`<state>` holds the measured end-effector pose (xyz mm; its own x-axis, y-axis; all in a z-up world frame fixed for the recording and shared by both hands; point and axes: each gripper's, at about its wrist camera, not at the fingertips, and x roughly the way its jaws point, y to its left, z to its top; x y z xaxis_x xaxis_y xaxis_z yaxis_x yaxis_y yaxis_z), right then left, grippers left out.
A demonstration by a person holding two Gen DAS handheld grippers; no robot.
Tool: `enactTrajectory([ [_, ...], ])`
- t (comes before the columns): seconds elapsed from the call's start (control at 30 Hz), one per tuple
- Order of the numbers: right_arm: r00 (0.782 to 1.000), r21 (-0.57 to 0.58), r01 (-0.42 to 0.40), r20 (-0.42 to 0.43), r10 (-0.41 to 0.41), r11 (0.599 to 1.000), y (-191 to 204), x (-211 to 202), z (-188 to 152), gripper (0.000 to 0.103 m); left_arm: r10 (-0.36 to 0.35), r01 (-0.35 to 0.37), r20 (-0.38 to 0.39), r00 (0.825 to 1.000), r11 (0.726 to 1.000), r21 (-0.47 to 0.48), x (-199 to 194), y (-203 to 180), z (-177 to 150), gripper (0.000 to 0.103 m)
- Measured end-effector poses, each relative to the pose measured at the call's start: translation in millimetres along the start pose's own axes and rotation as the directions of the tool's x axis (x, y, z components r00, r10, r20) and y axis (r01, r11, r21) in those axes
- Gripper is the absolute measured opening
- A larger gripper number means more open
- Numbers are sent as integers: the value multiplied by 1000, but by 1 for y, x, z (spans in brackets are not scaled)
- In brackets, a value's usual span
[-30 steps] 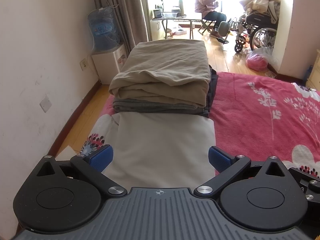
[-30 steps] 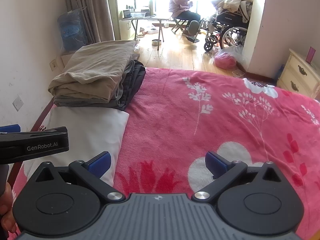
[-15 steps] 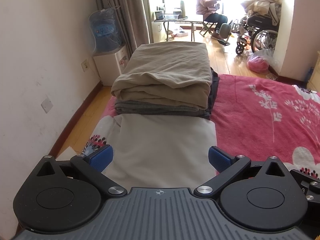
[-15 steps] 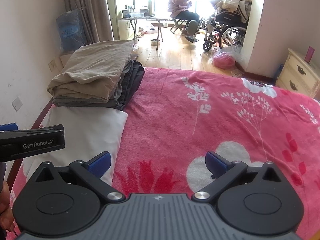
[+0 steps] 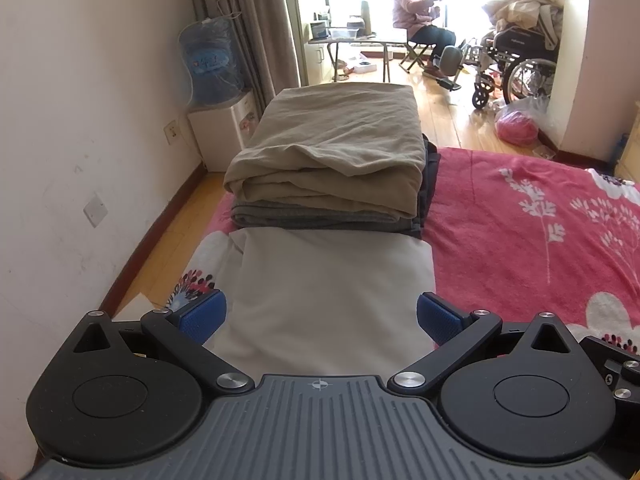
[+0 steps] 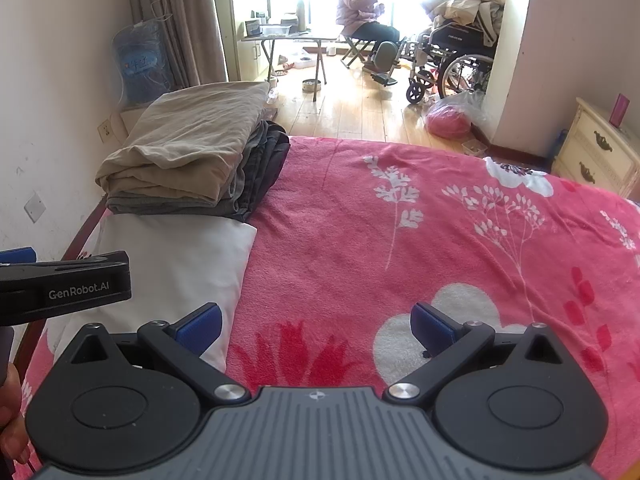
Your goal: Fold clothes
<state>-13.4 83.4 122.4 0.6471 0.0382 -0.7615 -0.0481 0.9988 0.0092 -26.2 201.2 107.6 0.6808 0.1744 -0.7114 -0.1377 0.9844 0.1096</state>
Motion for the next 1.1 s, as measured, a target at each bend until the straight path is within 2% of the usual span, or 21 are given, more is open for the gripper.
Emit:
enactTrajectory([
  [1.1, 1000, 3, -3, -6, 3, 1000, 3, 1, 0, 103, 1, -1, -2, 1000, 1000, 5, -1, 1, 0, 102],
])
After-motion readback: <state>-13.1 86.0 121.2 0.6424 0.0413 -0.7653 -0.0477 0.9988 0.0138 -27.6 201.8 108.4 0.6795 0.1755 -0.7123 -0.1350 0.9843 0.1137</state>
